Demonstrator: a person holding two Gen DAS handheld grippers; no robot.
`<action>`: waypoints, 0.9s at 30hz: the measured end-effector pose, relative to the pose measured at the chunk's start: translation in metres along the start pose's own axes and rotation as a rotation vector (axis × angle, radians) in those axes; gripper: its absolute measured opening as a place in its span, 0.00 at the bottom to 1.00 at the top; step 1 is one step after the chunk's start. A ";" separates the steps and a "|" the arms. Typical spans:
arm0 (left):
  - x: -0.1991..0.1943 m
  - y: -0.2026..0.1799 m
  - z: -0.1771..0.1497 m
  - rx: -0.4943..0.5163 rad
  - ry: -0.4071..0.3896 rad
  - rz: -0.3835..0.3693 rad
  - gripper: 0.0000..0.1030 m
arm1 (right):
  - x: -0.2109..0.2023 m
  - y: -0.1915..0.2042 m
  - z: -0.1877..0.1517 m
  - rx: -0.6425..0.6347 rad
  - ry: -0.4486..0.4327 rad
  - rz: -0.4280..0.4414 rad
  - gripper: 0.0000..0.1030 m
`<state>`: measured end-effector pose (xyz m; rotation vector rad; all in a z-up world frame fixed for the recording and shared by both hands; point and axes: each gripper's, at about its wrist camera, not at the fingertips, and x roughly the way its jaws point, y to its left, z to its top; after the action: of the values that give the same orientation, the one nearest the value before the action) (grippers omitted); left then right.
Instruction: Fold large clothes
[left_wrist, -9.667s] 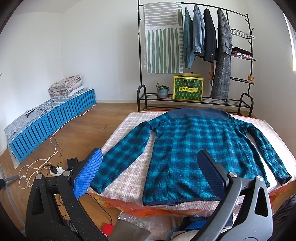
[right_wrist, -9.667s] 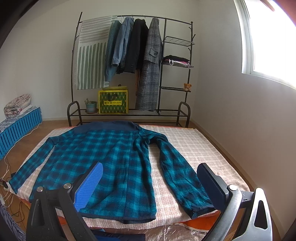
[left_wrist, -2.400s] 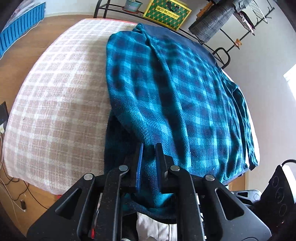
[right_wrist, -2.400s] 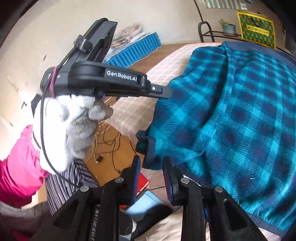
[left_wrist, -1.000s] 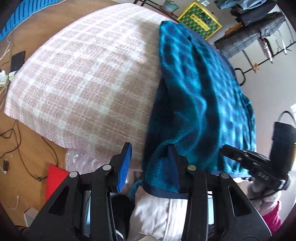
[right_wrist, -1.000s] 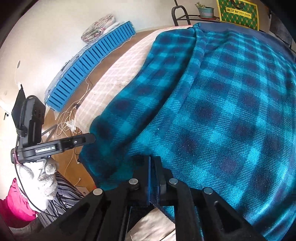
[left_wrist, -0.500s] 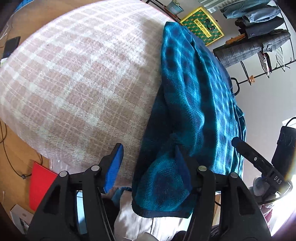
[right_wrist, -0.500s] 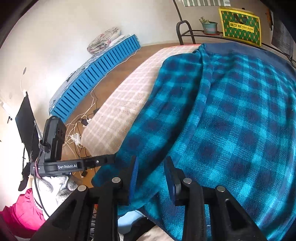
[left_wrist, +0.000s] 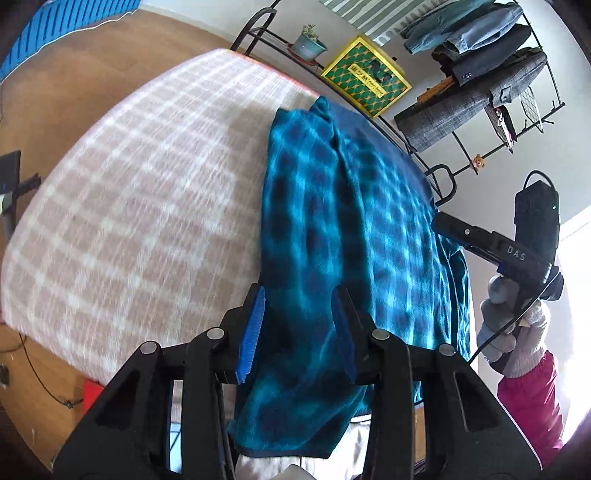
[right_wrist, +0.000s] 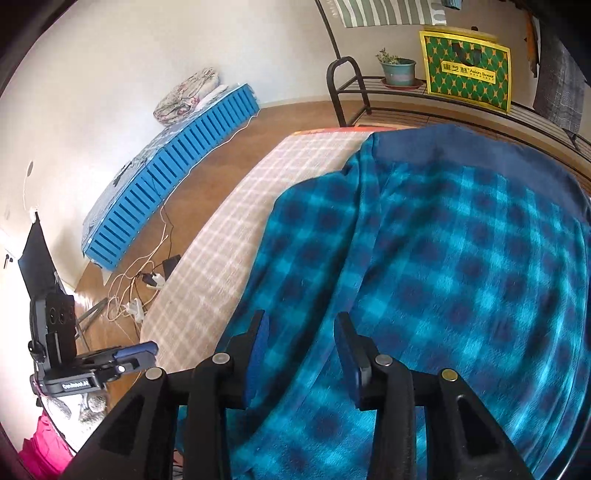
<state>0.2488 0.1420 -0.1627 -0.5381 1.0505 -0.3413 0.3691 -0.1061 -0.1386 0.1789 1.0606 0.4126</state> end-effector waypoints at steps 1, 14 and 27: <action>0.001 -0.003 0.017 0.016 -0.007 0.005 0.48 | 0.001 -0.004 0.010 -0.002 -0.010 -0.011 0.45; 0.108 0.028 0.158 -0.030 0.032 -0.007 0.53 | 0.094 -0.048 0.109 0.008 0.011 -0.080 0.55; 0.184 0.026 0.188 0.040 0.076 0.051 0.05 | 0.182 -0.083 0.150 0.079 0.105 -0.002 0.03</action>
<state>0.5007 0.1166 -0.2383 -0.4645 1.1261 -0.3396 0.5967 -0.0985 -0.2416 0.2278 1.1812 0.3818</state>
